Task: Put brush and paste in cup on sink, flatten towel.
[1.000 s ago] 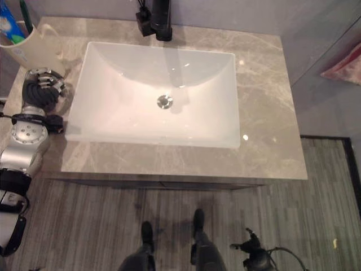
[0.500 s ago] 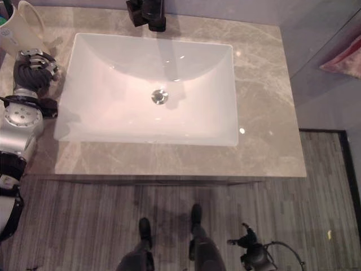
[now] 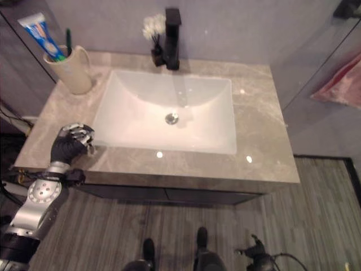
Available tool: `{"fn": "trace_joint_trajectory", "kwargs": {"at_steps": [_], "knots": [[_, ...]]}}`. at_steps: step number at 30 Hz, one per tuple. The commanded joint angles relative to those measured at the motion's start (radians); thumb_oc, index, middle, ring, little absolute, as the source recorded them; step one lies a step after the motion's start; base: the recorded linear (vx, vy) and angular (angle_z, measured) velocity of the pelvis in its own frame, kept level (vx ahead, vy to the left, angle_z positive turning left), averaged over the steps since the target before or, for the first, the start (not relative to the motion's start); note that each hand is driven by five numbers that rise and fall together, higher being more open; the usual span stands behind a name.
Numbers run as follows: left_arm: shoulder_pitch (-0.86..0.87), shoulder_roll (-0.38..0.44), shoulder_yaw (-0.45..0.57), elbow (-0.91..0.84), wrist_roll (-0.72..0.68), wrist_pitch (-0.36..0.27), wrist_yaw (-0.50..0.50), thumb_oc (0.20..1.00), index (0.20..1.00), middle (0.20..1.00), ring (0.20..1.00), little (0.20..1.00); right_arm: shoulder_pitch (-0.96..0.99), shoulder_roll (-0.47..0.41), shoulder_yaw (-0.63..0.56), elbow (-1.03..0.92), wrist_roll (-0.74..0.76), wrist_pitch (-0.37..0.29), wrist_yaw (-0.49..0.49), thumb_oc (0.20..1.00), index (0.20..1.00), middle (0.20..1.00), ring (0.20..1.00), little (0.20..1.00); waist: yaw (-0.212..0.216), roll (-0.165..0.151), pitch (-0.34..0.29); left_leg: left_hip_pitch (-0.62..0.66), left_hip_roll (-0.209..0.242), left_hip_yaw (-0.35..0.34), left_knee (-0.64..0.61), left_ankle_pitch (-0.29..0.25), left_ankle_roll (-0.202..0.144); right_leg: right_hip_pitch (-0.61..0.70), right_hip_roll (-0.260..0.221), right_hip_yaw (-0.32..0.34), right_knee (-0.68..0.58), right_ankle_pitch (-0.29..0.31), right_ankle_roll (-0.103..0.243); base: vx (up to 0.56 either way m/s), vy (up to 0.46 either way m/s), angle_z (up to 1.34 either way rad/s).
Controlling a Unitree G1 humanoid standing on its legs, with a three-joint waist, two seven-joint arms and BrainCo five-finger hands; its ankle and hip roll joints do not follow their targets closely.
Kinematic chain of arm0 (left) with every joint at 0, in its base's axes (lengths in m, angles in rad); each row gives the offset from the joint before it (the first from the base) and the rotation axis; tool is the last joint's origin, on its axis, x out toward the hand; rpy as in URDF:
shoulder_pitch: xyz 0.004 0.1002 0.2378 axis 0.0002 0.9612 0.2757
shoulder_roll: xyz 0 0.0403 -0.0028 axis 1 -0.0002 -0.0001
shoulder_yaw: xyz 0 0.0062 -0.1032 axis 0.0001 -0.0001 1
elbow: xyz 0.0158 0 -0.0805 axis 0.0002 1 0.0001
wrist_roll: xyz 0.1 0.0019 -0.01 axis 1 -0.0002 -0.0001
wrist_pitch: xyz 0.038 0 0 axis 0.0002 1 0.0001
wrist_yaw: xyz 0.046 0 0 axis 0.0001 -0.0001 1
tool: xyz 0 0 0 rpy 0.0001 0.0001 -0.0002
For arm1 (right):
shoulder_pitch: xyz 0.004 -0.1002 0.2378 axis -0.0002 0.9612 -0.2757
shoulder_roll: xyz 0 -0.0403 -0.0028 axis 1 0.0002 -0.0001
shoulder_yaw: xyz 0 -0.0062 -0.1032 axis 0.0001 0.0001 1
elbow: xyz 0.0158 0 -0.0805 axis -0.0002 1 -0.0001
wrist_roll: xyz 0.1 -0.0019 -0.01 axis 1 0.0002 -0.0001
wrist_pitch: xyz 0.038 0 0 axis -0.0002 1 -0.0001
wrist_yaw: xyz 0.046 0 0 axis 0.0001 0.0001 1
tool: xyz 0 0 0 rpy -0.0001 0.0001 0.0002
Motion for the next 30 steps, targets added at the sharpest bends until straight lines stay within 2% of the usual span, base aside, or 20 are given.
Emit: {"fn": "trace_joint_trajectory", "kwargs": {"at_steps": [1, 3, 4, 6, 7, 8, 11, 12, 13, 14, 15, 18, 19, 20, 21, 23, 27, 30], "knots": [[-0.024, 0.014, 0.053, -0.062, -0.020, -0.053, -0.046, 0.200, 0.200, 0.200, 0.200, 0.200, 0.001, -0.020, -0.016, 0.050, -0.038, 0.015, 0.010, 1.000, 1.000, 1.000, 1.000, 1.000, 0.000, -0.016, -0.069, 0.046, -0.048, 0.007, 0.020, -0.075, 0.038, 0.070, -0.098, 0.042, 0.080, -0.002, 0.082, 0.04, 0.113, 0.05], [0.012, 0.038, 0.061, -0.081, 0.007, -0.046, -0.073, 0.200, 0.200, 0.200, 0.200, 0.200, 0.000, -0.023, -0.038, 0.063, -0.034, 0.016, 0.017, 1.000, 1.000, 1.000, 1.000, 1.000, 0.006, -0.012, -0.080, 0.071, -0.061, 0.009, 0.020, -0.086, 0.049, 0.089, -0.111, 0.048, 0.086, 0.002, 0.086, 0.02, 0.108, 0.03], [0.036, 0.082, 0.078, -0.083, 0.019, -0.043, -0.099, 0.200, 0.200, 0.200, 0.200, 0.200, 0.001, -0.029, -0.069, 0.077, -0.018, 0.019, 0.022, 1.000, 1.000, 1.000, 1.000, 1.000, 0.008, -0.005, -0.092, 0.086, -0.075, 0.011, 0.020, -0.092, 0.057, 0.096, -0.123, 0.054, 0.096, 0.010, 0.092, 0.00, 0.077, -0.03], [0.044, 0.094, 0.089, -0.082, 0.012, -0.043, -0.105, 0.200, 0.200, 0.200, 0.200, 0.200, 0.007, -0.030, -0.090, 0.078, 0.000, 0.019, 0.026, 1.000, 1.000, 1.000, 1.000, 1.000, 0.007, -0.002, -0.100, 0.095, -0.088, 0.011, 0.020, -0.096, 0.066, 0.086, -0.136, 0.063, 0.130, 0.022, 0.099, -0.03, 0.122, -0.13], [0.045, 0.094, 0.089, -0.082, 0.012, -0.043, -0.105, 0.200, 0.200, 0.200, 0.200, 0.200, 0.007, -0.030, -0.090, 0.078, 0.000, 0.019, 0.026, 1.000, 1.000, 1.000, 1.000, 1.000, 0.008, -0.002, -0.101, 0.095, -0.088, 0.011, 0.020, -0.096, 0.066, 0.086, -0.136, 0.064, 0.130, 0.022, 0.099, -0.06, 0.158, -0.09], [0.048, 0.086, 0.093, -0.080, 0.004, -0.043, -0.107, 0.200, 0.200, 0.200, 0.200, 0.200, 0.015, -0.029, -0.113, 0.080, 0.018, 0.018, 0.019, 1.000, 1.000, 1.000, 1.000, 1.000, 0.004, 0.001, -0.102, 0.101, -0.101, 0.005, 0.020, -0.100, 0.076, 0.070, -0.145, 0.077, 0.178, 0.043, 0.103, -0.06, 0.110, -0.01], [0.065, 0.071, 0.101, -0.094, 0.007, -0.039, -0.107, 0.200, 0.200, 0.200, 0.200, 0.200, 0.022, -0.021, -0.123, 0.074, 0.031, 0.016, 0.017, 1.000, 1.000, 1.000, 1.000, 1.000, 0.004, 0.011, -0.085, 0.105, -0.105, 0.008, 0.020, -0.102, 0.092, 0.013, -0.141, 0.084, 0.274, 0.058, 0.103, -0.09, 0.126, 0.04], [0.067, 0.068, 0.102, -0.101, 0.009, -0.036, -0.110, 0.200, 0.200, 0.200, 0.200, 0.200, 0.024, -0.018, -0.125, 0.077, 0.033, 0.015, 0.015, 1.000, 1.000, 1.000, 1.000, 1.000, 0.004, 0.018, -0.076, 0.103, -0.104, 0.009, 0.020, -0.102, 0.096, -0.017, -0.129, 0.088, 0.326, 0.048, 0.102, -0.10, 0.108, -0.03], [0.068, 0.070, 0.103, -0.096, 0.005, -0.038, -0.115, 0.200, 0.200, 0.200, 0.200, 0.200, 0.029, -0.015, -0.122, 0.079, 0.035, 0.014, 0.016, 1.000, 1.000, 1.000, 1.000, 1.000, -0.007, 0.023, -0.070, 0.102, -0.101, 0.005, 0.020, -0.101, 0.096, -0.043, -0.093, 0.117, 0.354, 0.032, 0.096, -0.08, 0.111, -0.07], [0.071, 0.074, 0.098, -0.086, -0.002, -0.041, -0.128, 0.200, 0.200, 0.200, 0.200, 0.200, 0.036, -0.015, -0.115, 0.076, 0.038, 0.009, 0.016, 1.000, 1.000, 1.000, 1.000, 1.000, -0.024, 0.026, -0.060, 0.104, -0.101, -0.005, 0.020, -0.099, 0.097, -0.062, -0.036, 0.153, 0.351, -0.015, 0.080, -0.05, 0.091, -0.04], [0.077, 0.071, 0.107, -0.082, -0.004, -0.038, -0.135, 0.200, 0.200, 0.200, 0.200, 0.200, 0.041, -0.010, -0.110, 0.087, 0.037, 0.009, 0.021, 1.000, 1.000, 1.000, 1.000, 1.000, -0.022, 0.029, -0.063, 0.098, -0.103, 0.002, 0.020, -0.099, 0.097, -0.083, -0.014, 0.157, 0.337, -0.023, 0.073, -0.02, 0.076, 0.00], [0.114, 0.059, 0.135, -0.080, -0.010, -0.033, -0.130, 0.200, 0.200, 0.200, 0.200, 0.200, 0.059, -0.002, -0.106, 0.114, 0.025, 0.009, 0.024, 1.000, 1.000, 1.000, 1.000, 1.000, -0.009, 0.027, -0.055, 0.099, -0.114, 0.025, 0.020, -0.110, 0.100, -0.123, 0.005, 0.062, 0.283, -0.018, 0.050, 0.00, 0.011, 0.00], [0.123, 0.048, 0.143, -0.083, -0.011, -0.030, -0.126, 0.200, 0.200, 0.200, 0.200, 0.200, 0.061, -0.002, -0.106, 0.120, 0.020, 0.011, 0.023, 1.000, 1.000, 1.000, 1.000, 1.000, -0.010, 0.027, -0.049, 0.099, -0.118, 0.025, 0.020, -0.113, 0.101, -0.143, 0.012, 0.031, 0.268, -0.009, 0.047, 0.00, -0.007, -0.08], [0.125, 0.047, 0.145, -0.085, -0.011, -0.029, -0.126, 0.200, 0.200, 0.200, 0.200, 0.200, 0.061, -0.003, -0.106, 0.120, 0.020, 0.011, 0.023, 1.000, 1.000, 1.000, 1.000, 1.000, -0.012, 0.028, -0.050, 0.098, -0.116, 0.023, 0.020, -0.113, 0.100, -0.142, 0.013, 0.029, 0.267, -0.008, 0.046, 0.00, 0.000, 0.00], [0.143, 0.027, 0.158, -0.092, -0.005, -0.028, -0.122, 0.200, 0.200, 0.200, 0.200, 0.200, 0.069, -0.003, -0.110, 0.132, 0.015, 0.012, 0.023, 1.000, 1.000, 1.000, 1.000, 1.000, -0.014, 0.028, -0.039, 0.104, -0.119, 0.024, 0.020, -0.116, 0.102, -0.179, 0.023, -0.019, 0.255, 0.009, 0.044, 0.05, -0.004, 0.03], [0.152, 0.011, 0.157, -0.087, 0.007, -0.024, -0.123, 0.200, 0.200, 0.200, 0.200, 0.200, 0.076, -0.003, -0.123, 0.149, 0.025, 0.017, 0.022, 1.000, 1.000, 1.000, 1.000, 1.000, -0.018, 0.028, -0.039, 0.115, -0.124, 0.023, 0.020, -0.122, 0.101, -0.174, 0.022, -0.046, 0.235, 0.018, 0.046, 0.10, -0.030, 0.10], [0.156, -0.008, 0.144, -0.084, 0.005, -0.025, -0.127, 0.200, 0.200, 0.200, 0.200, 0.200, 0.072, -0.012, -0.196, 0.169, 0.118, 0.011, 0.000, 1.000, 1.000, 1.000, 1.000, 1.000, -0.029, 0.036, -0.048, 0.132, -0.124, 0.007, 0.020, -0.127, 0.095, -0.128, 0.053, -0.014, 0.186, 0.012, 0.039, 0.13, -0.050, 0.19], [0.176, -0.020, 0.139, -0.090, -0.006, -0.017, -0.126, 0.200, 0.200, 0.200, 0.200, 0.200, 0.052, -0.039, -0.212, 0.156, 0.150, 0.001, -0.013, 1.000, 1.000, 1.000, 1.000, 1.000, -0.026, 0.053, -0.082, 0.164, -0.103, 0.019, 0.020, -0.130, 0.085, -0.077, 0.076, -0.019, 0.164, -0.028, 0.013, 0.24, -0.128, -0.05]]}}
